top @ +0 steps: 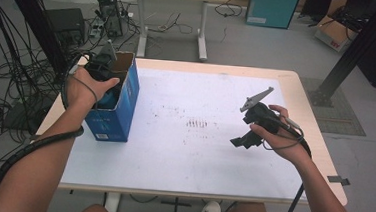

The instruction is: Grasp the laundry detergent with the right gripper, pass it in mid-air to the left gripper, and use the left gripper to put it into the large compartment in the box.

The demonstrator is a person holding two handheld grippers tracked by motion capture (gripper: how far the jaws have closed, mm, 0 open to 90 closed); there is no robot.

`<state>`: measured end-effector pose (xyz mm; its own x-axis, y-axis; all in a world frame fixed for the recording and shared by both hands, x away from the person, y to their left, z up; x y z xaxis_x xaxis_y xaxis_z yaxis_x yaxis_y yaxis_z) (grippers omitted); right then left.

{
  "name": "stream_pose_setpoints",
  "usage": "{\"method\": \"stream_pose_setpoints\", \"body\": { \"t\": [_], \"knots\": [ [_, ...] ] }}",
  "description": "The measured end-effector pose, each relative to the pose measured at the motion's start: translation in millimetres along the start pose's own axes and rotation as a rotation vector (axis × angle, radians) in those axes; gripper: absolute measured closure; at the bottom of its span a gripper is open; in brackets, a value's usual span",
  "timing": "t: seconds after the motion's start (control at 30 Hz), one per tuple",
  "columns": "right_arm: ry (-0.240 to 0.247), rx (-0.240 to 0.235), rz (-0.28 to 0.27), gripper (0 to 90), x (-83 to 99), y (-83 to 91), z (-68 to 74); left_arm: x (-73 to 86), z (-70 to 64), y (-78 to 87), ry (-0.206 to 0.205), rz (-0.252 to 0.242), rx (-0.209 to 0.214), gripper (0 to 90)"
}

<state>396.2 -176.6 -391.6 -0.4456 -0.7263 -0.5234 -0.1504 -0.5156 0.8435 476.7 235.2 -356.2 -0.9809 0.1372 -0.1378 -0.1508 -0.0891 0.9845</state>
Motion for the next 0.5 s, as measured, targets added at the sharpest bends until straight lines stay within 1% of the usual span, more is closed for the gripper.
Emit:
{"method": "stream_pose_setpoints", "body": {
  "t": [0.5],
  "knots": [
    [0.0, 0.007, 0.0, 3.7, 1.9, 2.4, -2.2, 0.0, -0.2, -0.1, -0.001, -0.006, -0.003, 36.9]
  ]
}}
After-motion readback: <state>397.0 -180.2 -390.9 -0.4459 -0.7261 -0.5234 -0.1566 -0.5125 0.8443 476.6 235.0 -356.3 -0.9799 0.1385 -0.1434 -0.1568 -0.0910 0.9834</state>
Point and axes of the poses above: each handheld gripper's, and its own axes: y roughly backward along the jaws, x roughly out of its underside, z roughly to its left, the point moved 8 cm from there along -y, roughly forward along the jaws, and after that the axes turned 6 degrees about -x, right-handed, at the moved point
